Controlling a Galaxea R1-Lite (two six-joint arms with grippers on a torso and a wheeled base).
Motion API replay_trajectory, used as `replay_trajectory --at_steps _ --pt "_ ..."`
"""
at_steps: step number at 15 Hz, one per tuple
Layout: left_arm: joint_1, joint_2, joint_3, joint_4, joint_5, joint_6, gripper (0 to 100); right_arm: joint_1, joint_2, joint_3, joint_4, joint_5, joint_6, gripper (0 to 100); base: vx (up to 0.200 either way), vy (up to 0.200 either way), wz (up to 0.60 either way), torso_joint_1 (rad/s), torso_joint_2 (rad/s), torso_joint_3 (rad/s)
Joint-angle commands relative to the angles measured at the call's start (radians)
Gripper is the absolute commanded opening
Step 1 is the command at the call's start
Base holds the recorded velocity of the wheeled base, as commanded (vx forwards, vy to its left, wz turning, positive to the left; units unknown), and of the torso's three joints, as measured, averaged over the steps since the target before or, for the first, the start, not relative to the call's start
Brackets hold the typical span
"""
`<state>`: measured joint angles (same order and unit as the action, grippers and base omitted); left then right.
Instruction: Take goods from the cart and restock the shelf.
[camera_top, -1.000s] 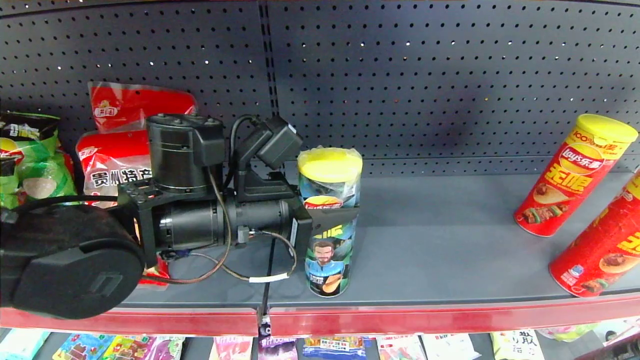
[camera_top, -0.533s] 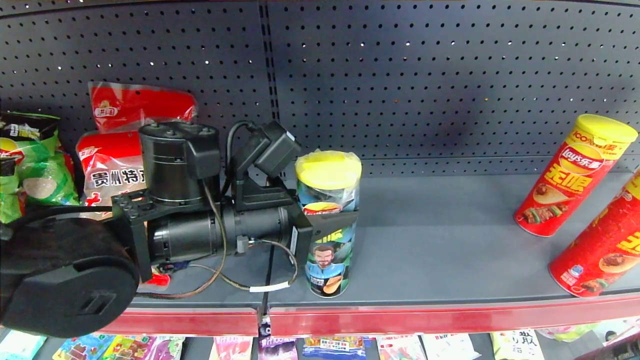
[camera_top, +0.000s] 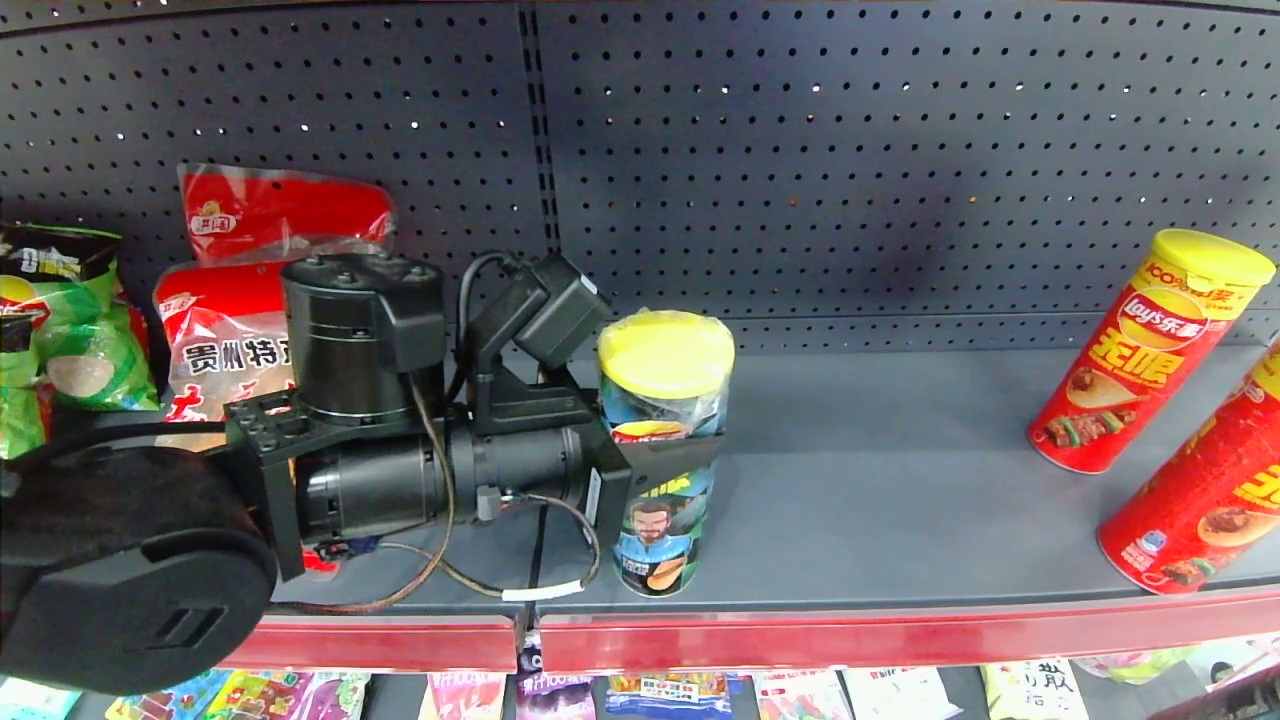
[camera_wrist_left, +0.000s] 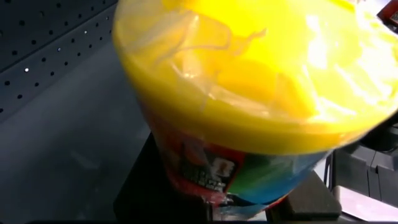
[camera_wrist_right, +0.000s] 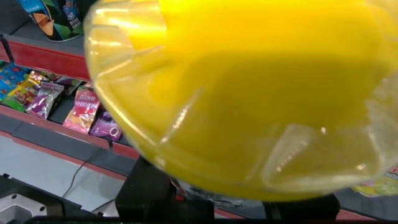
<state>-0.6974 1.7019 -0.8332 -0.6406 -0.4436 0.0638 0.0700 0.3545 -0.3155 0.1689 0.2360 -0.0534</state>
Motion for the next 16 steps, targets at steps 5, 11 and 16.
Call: replay_trajectory --at_steps 5,11,16 --pt "-0.001 0.001 0.002 0.003 0.000 0.001 100 0.001 0.001 0.000 0.000 0.000 0.000 0 0.000 0.000 0.00 0.000 0.00 0.000" --pt "0.006 -0.021 0.040 0.003 0.023 0.004 100 -0.001 0.001 -0.002 0.000 0.000 0.000 0 0.000 0.000 0.00 0.000 0.00 0.000" --pt "0.056 -0.099 0.135 0.001 0.022 0.005 100 0.001 0.001 -0.004 0.000 0.000 0.000 0 0.000 0.000 0.00 0.000 0.00 0.000"
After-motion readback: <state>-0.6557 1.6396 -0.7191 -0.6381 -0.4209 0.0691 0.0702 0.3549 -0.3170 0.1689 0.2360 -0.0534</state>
